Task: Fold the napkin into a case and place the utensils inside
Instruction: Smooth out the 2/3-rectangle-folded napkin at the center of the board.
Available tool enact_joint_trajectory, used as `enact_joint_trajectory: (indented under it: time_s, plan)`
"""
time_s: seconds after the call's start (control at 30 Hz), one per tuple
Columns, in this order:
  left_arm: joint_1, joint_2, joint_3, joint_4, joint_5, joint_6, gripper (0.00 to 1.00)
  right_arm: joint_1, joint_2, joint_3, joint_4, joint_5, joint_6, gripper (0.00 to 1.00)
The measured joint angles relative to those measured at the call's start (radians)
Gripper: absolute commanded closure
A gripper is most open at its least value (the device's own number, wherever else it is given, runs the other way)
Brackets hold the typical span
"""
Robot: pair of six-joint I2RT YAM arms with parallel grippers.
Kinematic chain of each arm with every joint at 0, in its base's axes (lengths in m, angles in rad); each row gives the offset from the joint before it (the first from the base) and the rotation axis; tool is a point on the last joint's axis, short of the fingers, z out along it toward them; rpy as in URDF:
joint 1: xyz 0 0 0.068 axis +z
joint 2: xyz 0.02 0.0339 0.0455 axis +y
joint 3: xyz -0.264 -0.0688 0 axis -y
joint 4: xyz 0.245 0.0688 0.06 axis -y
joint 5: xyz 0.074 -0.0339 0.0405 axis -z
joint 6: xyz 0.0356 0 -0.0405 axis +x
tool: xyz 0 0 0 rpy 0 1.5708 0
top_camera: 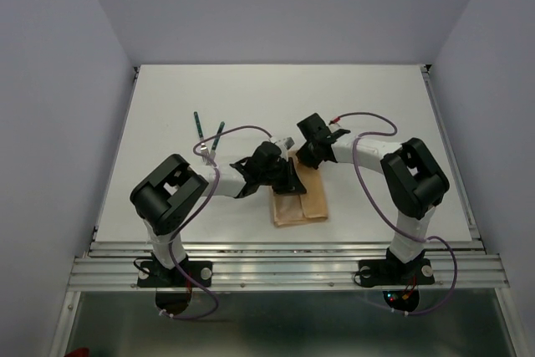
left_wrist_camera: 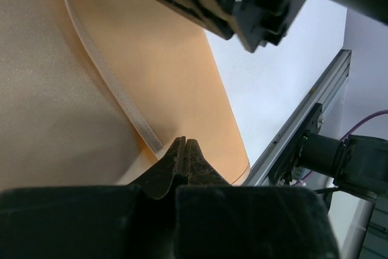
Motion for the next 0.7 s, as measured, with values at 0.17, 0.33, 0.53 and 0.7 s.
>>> enact_joint_trajectory:
  time_s: [0.17,0.33,0.53,0.7]
  plan:
    - [0.0,-0.039,-0.003,-0.017,-0.011,0.022,1.0,0.0,-0.001,0.0,-0.005,-0.008,0.052,0.99]
    - [0.0,-0.045,-0.002,-0.026,-0.014,0.04,1.0,0.0,-0.005,-0.006,-0.007,-0.011,0.083,0.99]
    - [0.0,0.024,0.037,-0.029,-0.014,0.063,1.0,0.0,-0.023,-0.028,-0.01,-0.01,0.107,0.99]
    - [0.0,0.064,0.039,-0.042,-0.007,0.078,1.0,0.0,-0.039,-0.041,-0.033,-0.001,0.103,0.99]
